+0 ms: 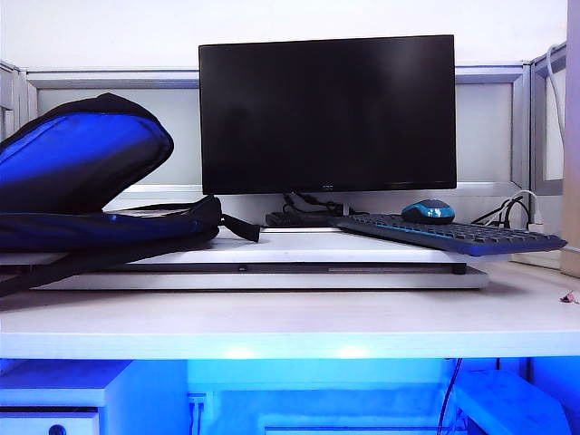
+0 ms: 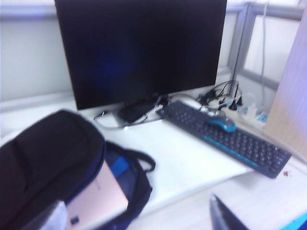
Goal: Pick up the book on the desk and put it into the open backpack.
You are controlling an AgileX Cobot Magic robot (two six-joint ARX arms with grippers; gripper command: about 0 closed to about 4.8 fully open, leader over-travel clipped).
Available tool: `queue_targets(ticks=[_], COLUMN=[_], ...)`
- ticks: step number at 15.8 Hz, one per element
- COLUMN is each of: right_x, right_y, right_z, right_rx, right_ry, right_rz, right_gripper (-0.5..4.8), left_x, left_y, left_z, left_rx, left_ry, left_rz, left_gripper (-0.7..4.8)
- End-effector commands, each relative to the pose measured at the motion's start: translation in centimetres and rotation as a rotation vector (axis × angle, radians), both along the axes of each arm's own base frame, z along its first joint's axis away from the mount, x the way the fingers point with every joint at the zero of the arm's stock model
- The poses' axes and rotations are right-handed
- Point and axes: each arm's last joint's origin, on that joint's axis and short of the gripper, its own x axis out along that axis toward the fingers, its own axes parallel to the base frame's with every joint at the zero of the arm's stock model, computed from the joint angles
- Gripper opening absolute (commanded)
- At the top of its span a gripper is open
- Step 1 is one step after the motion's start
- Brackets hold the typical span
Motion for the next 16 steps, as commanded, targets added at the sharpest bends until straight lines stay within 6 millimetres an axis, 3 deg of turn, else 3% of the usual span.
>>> queue_targets(ticks=[1, 3, 5, 8, 11, 12, 14, 16], right_x=[-3.0, -5.3, -5.8, -6.6, -7.3, -7.6, -7.9, -8.4], right_y=[-0.9, -1.7, -1.9, -2.2, -2.6, -2.6, -2.7, -2.9], right_z=[-0.3, -1.4, -4.9, -11.8, -16.6, -18.3, -20.2, -21.9], right_rx=[-0.031, -0.016, 0.025, 0.079, 0.083, 0.08, 0.075, 0.078], right_ry=[0.023, 0.025, 0.02, 0.024, 0.035, 0.045, 0.059, 0.059], right_rz=[-0.029, -0.073, -0.088, -0.124, -0.167, -0.167, -0.168, -0.172], right_gripper=[4.07, 4.06, 3.66, 3.64, 3.64, 3.64, 3.63, 3.63], left_x=[-1.3, -2.3, -3.5, -5.3, -7.1, -7.8, -8.8, -10.2], left_y=[-0.4, -0.6, -0.8, -0.8, -0.7, -0.8, -1.0, -1.1], left_z=[0.1, 0.3, 0.4, -0.1, -1.1, -1.9, -3.9, -6.4], left_rx=[0.008, 0.01, 0.012, 0.016, 0.042, 0.043, 0.041, 0.031], left_ry=[-0.011, -0.038, -0.068, -0.043, -0.008, -0.006, 0.02, 0.021], left_rz=[-0.019, -0.025, -0.023, 0.057, 0.175, 0.18, 0.155, 0.15], left_gripper=[3.99, 3.98, 3.98, 3.98, 3.94, 3.93, 3.37, 3.35])
